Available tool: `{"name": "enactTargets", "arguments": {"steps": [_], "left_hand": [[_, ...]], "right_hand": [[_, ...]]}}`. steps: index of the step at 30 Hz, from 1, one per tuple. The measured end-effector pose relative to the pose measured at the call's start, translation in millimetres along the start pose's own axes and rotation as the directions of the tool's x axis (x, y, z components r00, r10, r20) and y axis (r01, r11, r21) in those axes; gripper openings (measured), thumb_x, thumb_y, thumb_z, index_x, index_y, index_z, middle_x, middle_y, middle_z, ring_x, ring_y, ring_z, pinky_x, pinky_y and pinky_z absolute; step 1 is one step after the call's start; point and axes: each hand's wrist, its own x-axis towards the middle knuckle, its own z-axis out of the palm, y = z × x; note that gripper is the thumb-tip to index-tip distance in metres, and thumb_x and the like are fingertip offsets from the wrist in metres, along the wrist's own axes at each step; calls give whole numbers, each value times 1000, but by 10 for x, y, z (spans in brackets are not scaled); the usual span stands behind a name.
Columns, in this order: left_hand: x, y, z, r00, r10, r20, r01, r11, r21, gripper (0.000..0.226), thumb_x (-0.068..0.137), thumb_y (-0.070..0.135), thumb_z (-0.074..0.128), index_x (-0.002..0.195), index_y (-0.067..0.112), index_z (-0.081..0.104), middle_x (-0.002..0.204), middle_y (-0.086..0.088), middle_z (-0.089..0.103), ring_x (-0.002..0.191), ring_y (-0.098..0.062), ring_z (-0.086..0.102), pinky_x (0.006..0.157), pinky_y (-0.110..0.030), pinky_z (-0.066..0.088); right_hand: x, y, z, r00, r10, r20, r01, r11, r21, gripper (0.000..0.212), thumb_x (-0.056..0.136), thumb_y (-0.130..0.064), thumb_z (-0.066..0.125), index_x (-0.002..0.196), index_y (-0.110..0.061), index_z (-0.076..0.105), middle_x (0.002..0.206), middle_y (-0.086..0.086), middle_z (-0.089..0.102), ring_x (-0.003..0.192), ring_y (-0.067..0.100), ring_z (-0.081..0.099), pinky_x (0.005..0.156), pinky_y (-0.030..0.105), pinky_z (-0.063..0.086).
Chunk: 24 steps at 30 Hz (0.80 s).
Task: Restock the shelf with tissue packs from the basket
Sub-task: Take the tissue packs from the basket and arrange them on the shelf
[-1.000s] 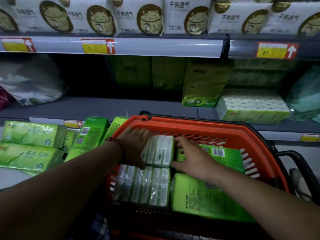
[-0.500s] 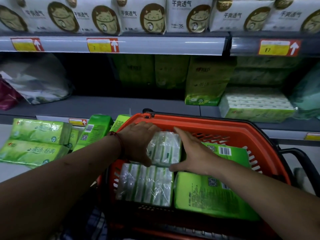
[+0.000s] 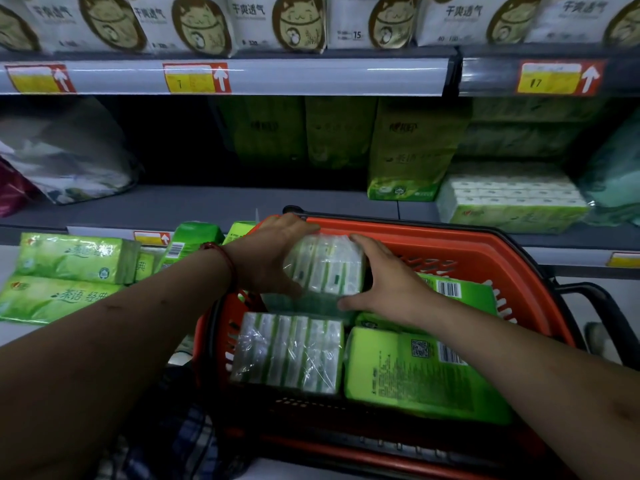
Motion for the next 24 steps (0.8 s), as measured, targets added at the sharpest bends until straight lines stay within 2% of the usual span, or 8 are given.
{"name": "enactTargets", "arguments": {"steps": [2, 4, 7, 10, 12, 15, 21, 24], "left_hand": [[14, -24, 0, 999, -7, 38, 7, 1000, 22, 115, 67, 51, 91, 160, 26, 27, 157, -6, 37, 143, -31, 34, 119, -45, 33], [27, -30, 23, 996, -16, 85, 13, 1000, 25, 114, 66, 55, 89, 159, 30, 28, 158, -2, 39, 146, -28, 34, 121, -50, 33], [38, 5, 35, 991, -47, 129, 41, 998, 45, 112, 68, 51, 89, 160, 27, 30, 162, 0, 37, 149, -25, 31, 123, -50, 32], [43, 20, 37, 988, -52, 142, 46, 998, 49, 109, 72, 45, 90, 161, 25, 29, 164, -1, 33, 150, -24, 29, 125, -43, 28], [40, 12, 24, 985, -55, 162, 52, 998, 28, 109, 73, 41, 90, 161, 24, 28, 166, -1, 31, 151, -23, 28, 125, -38, 26], [21, 9, 3, 980, -68, 186, 68, 998, 8, 109, 73, 38, 91, 162, 23, 29, 166, -1, 31, 151, -23, 29, 124, -33, 24], [38, 3, 74, 975, -101, 198, 104, 995, -1, 115, 70, 41, 92, 162, 27, 25, 167, 0, 28, 153, -25, 24, 126, -44, 25], [33, 8, 123, 978, -107, 181, 104, 994, 21, 121, 67, 44, 92, 162, 29, 20, 166, -3, 26, 153, -30, 22, 125, -52, 28]], "right_hand": [[0, 2, 3, 1000, 1, 14, -1, 1000, -3, 122, 69, -37, 93, 162, -31, 14, 164, -8, 26, 142, 17, 39, 107, 29, 34], [-17, 1, 11, 999, 3, 40, -1, 1000, -29, 122, 72, -38, 92, 162, -31, 10, 165, -9, 21, 142, 17, 37, 105, 26, 32], [-54, 8, 11, 997, 0, 82, 4, 999, -53, 123, 74, -39, 90, 163, -34, 5, 165, -11, 19, 142, 16, 37, 106, 23, 30], [-57, 39, -38, 994, 23, 111, -22, 1000, -9, 124, 73, -32, 92, 162, -41, 7, 167, -8, 21, 144, 19, 38, 117, 34, 36], [-57, 66, -89, 991, 42, 126, -47, 998, 33, 121, 73, -23, 92, 161, -46, 11, 167, -4, 26, 142, 22, 42, 118, 43, 40], [-95, 97, -124, 988, 50, 148, -60, 996, 63, 117, 76, -14, 89, 160, -49, 15, 166, -3, 30, 139, 19, 47, 114, 41, 45], [-154, 90, -80, 989, 34, 144, -38, 999, 23, 117, 78, -24, 89, 160, -47, 10, 167, -4, 26, 143, 21, 42, 118, 44, 40], [-163, 44, -72, 994, 6, 107, -4, 1000, -14, 115, 78, -32, 88, 162, -42, 11, 167, -8, 22, 145, 19, 38, 120, 39, 35]]}}
